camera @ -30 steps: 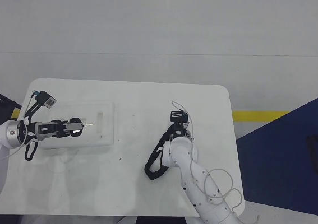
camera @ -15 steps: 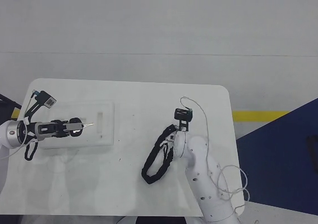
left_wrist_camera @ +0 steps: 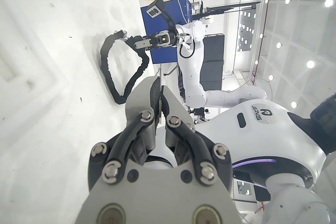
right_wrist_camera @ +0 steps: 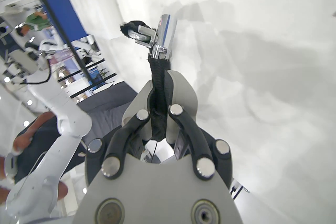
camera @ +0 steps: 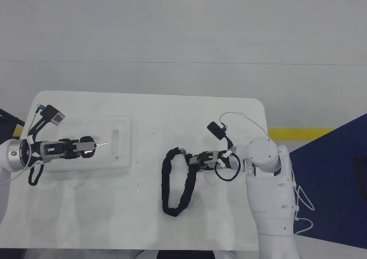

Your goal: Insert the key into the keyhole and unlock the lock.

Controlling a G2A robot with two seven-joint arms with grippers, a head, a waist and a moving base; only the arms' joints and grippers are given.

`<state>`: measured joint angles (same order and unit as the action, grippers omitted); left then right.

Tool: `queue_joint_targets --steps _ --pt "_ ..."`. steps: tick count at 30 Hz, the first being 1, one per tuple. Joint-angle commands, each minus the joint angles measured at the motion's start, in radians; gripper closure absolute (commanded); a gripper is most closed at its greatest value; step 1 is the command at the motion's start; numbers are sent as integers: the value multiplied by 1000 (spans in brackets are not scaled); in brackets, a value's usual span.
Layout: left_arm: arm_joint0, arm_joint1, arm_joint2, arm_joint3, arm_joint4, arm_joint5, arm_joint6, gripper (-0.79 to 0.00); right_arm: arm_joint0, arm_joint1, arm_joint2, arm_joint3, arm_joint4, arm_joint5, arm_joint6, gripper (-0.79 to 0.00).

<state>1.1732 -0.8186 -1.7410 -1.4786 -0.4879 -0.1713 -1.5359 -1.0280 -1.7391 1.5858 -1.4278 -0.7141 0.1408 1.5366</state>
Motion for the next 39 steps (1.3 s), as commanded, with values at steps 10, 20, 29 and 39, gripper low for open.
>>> queue_joint_targets --steps 10,20,29,39 --pt "0 0 0 0 0 0 0 0 -10 1 -12 -24 -35 -22 -55 0" --pt "0 0 0 0 0 0 0 0 -267 23 -200 -265 -379 -424 -767 0" --pt "0 0 0 0 0 0 0 0 -336 39 -241 -254 -394 -477 -1013 0" --pt "0 0 0 0 0 0 0 0 -206 46 -305 -51 -436 -343 -855 0"
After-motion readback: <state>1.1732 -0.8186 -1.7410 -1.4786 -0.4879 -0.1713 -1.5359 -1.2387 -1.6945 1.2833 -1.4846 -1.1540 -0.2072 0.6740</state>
